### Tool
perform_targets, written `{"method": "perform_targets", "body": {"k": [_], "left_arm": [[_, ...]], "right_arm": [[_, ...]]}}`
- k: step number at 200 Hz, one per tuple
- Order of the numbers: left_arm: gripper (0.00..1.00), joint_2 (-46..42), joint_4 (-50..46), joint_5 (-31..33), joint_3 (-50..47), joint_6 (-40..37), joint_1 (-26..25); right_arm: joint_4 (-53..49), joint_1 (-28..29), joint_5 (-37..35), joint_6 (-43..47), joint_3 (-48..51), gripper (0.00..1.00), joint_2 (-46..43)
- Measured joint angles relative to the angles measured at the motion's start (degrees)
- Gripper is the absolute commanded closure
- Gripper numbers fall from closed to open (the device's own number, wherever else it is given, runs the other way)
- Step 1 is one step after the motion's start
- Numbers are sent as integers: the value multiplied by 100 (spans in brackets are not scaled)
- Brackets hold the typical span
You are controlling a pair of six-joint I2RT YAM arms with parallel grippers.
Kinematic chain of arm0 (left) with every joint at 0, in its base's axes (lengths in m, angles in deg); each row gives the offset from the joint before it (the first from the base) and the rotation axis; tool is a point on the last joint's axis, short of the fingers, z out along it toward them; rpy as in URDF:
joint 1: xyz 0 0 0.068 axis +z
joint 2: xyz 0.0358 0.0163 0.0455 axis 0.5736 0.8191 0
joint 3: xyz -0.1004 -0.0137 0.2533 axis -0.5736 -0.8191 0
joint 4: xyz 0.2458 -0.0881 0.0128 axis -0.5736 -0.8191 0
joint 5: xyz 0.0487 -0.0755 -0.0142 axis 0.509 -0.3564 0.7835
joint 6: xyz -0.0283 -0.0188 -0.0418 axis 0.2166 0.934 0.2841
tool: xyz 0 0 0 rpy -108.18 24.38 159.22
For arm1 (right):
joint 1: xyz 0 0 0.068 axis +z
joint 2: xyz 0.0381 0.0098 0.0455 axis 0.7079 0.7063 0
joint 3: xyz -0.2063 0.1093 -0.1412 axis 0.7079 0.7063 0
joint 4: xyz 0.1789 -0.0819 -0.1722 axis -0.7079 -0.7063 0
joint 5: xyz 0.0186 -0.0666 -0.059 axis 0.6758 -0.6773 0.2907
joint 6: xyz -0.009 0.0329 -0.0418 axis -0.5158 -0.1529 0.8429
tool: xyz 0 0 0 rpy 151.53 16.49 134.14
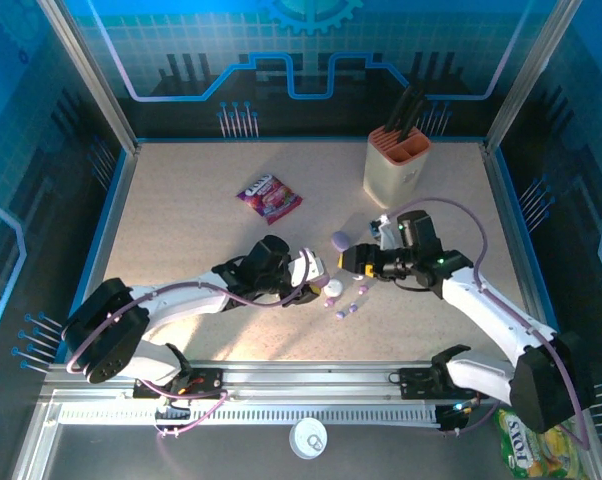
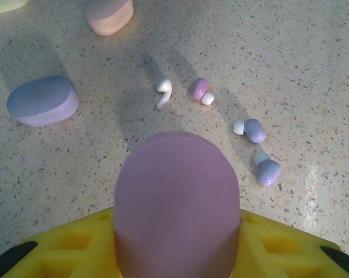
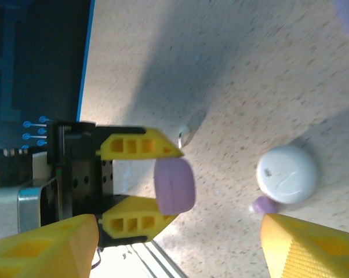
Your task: Insert wireless bluetooth earbuds into charging case
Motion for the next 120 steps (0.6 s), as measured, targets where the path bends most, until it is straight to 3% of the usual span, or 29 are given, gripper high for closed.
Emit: {"method": "perform_targets", "body": {"k": [58, 120], "left_arm": [[56, -393, 417, -125, -20, -170, 11], [55, -505, 479, -326, -111, -437, 35]], "right_arm": [[496, 619, -46, -579, 116, 42, -28], [916, 767, 35, -658, 114, 67, 350]]}}
